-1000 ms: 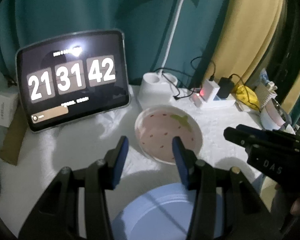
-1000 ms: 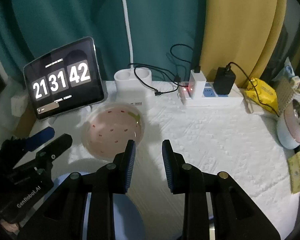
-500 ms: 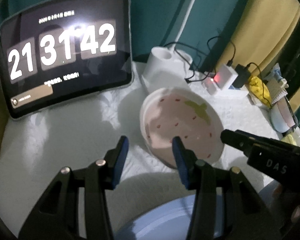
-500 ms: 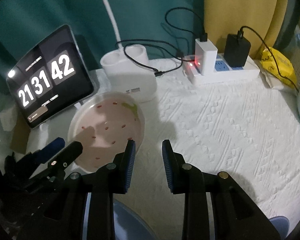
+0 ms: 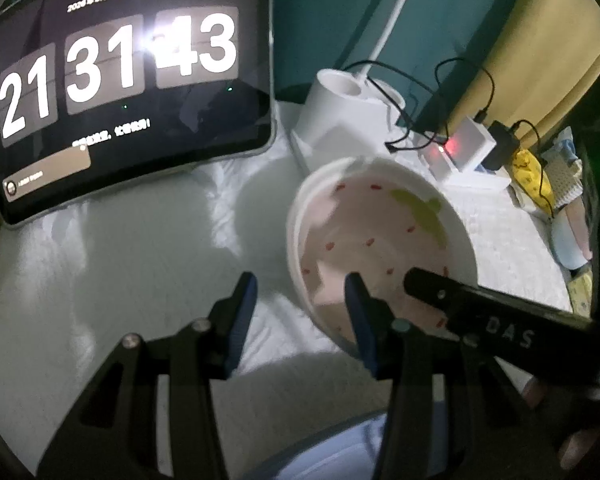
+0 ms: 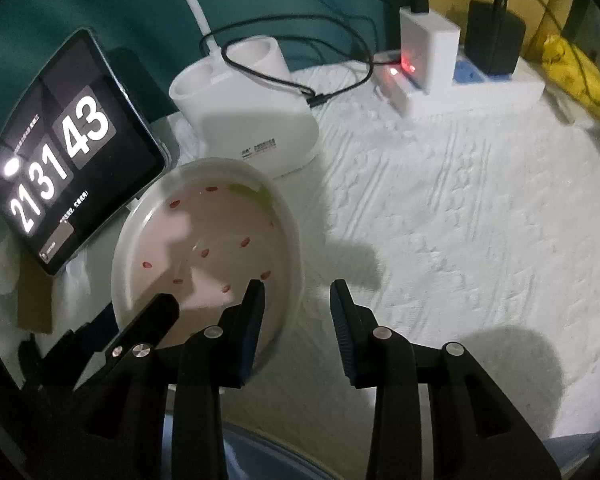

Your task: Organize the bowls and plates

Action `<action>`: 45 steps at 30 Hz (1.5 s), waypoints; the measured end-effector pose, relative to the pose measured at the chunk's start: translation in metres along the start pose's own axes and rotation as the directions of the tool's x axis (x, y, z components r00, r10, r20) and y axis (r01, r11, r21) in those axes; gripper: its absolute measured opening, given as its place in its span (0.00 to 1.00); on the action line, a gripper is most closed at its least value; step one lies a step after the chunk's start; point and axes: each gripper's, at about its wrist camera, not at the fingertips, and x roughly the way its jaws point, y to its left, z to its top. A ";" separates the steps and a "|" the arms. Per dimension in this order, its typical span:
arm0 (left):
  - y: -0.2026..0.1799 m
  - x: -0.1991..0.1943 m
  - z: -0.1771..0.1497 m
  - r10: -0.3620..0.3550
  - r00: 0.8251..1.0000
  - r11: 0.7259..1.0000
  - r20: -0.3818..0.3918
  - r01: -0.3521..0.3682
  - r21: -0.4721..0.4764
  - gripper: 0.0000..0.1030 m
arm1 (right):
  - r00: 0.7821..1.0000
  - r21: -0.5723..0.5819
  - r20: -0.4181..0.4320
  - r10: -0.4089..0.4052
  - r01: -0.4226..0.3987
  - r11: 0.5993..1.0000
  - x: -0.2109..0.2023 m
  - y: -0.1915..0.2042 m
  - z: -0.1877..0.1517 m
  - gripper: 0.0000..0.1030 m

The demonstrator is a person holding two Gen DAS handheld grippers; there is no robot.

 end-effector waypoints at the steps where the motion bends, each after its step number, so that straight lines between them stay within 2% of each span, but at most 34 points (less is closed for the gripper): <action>1: 0.000 0.002 0.000 0.006 1.000 1.000 -0.002 -0.006 0.001 0.46 | 1.000 0.009 -0.009 0.006 -0.005 1.000 0.003 -0.001 0.000 0.35; 5: 0.001 0.004 -0.001 -0.004 1.000 1.000 -0.005 0.004 0.001 0.46 | 0.998 0.046 -0.042 0.048 -0.046 0.998 0.011 -0.004 -0.001 0.31; 7: 0.001 0.005 -0.002 -0.009 1.000 1.000 -0.005 0.009 0.003 0.45 | 0.996 0.039 -0.040 0.074 -0.072 0.997 0.012 -0.002 -0.002 0.18; 8: 0.001 0.005 -0.003 -0.016 1.000 1.000 -0.004 0.016 0.005 0.43 | 0.996 0.039 -0.040 0.079 -0.078 0.996 0.013 -0.001 -0.003 0.17; 10: 0.000 0.004 -0.003 -0.024 1.000 1.000 0.001 0.024 0.005 0.41 | 0.996 0.039 -0.035 0.078 -0.077 0.996 0.013 0.000 -0.003 0.17; 12: -0.003 0.004 -0.004 -0.043 0.999 0.999 0.003 0.043 0.025 0.32 | 0.996 0.042 -0.034 0.086 -0.085 0.996 0.013 0.001 -0.004 0.17; 13: -0.005 0.003 -0.005 -0.044 0.999 0.998 0.008 0.044 0.033 0.30 | 0.995 0.039 -0.030 0.093 -0.091 0.995 0.012 0.002 -0.005 0.17; 28: -0.012 -0.019 -0.006 -0.066 0.995 0.996 0.074 0.062 0.059 0.30 | 0.994 -0.007 0.053 0.091 -0.091 0.996 -0.029 0.000 -0.014 0.16; 45: -0.027 -0.072 -0.017 -0.081 0.984 0.994 0.156 0.069 0.079 0.30 | 0.986 -0.049 0.124 0.114 -0.109 0.993 -0.079 0.009 -0.033 0.16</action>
